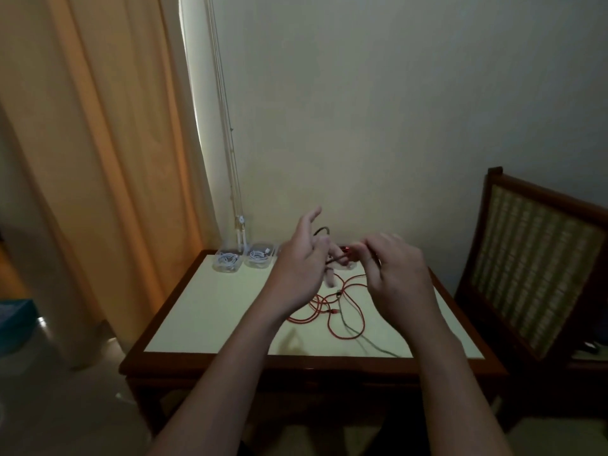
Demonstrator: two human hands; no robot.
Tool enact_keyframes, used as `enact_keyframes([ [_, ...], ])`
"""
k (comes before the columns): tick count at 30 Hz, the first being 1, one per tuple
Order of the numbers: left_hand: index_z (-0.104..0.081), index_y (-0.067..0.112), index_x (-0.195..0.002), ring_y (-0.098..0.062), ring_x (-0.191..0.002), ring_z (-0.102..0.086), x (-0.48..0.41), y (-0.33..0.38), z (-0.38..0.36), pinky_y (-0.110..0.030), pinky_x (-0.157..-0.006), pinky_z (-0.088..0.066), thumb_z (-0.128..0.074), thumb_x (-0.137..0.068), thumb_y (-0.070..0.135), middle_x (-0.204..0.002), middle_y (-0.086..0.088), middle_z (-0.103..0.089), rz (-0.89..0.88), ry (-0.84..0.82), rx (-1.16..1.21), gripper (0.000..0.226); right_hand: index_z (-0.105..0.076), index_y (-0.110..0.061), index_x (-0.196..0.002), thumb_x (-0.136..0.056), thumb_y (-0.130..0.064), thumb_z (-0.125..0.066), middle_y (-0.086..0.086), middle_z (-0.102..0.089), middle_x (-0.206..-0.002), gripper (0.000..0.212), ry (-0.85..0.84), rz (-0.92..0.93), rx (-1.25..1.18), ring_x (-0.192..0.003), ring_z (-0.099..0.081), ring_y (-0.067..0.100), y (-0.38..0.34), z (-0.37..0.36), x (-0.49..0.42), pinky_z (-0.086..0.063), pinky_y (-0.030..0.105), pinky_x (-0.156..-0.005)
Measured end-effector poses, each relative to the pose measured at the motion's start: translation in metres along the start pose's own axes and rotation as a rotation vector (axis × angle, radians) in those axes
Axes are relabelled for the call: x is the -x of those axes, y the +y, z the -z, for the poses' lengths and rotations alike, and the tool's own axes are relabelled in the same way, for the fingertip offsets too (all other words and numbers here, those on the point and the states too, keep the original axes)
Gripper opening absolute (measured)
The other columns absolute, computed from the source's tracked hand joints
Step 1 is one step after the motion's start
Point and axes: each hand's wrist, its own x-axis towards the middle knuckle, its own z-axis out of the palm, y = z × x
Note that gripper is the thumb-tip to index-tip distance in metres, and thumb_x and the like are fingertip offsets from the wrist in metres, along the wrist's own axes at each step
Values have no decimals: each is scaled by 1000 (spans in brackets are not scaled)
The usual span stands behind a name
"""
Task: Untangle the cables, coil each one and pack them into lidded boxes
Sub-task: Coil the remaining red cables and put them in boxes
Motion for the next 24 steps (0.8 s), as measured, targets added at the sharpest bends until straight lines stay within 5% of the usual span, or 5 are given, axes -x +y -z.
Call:
enact_keyframes([
  [5,-51,16,-136,-7,-45,-23,-8,8,-4,-20,-43,-18,-35,-104,7,-55,7,-34,175,-80,452,37,-67,-21,-85,-97,-31,-66,-9,-66,-73,15,62,-249,-444,-68,-60,15,-15,1,-18,-49,34,-62],
  [9,-54,9,-120,-4,-36,-14,-13,14,-2,-17,-39,-11,-31,-97,3,-53,7,-24,259,-231,861,34,-69,-36,-85,-100,-47,-54,-10,-61,-72,24,7,-309,-497,-65,-55,17,-19,-2,-19,-45,36,-58],
  [12,-56,14,-112,-7,-40,-6,-14,13,1,-17,-37,-11,-39,-91,10,-49,9,-24,308,-301,1055,27,-66,-22,-81,-106,-44,-45,-8,-56,-72,39,-10,-310,-439,-70,-53,9,-16,-5,-17,-40,30,-62],
  [16,-54,12,-116,-6,-37,-13,-15,14,0,-19,-38,-13,-35,-103,12,-51,7,-24,258,-237,913,23,-50,-8,-72,-106,-46,-40,1,-41,-61,51,-74,-343,-480,-57,-37,10,-18,-3,-17,-29,32,-54],
  [24,-57,12,-117,-13,-45,-30,-14,17,-2,-24,-43,-33,-37,-105,9,-57,3,-38,92,-54,333,23,-61,-37,-73,-105,-43,-44,-6,-47,-54,37,-54,-329,-471,-52,-40,4,-20,-2,-20,-29,20,-49],
])
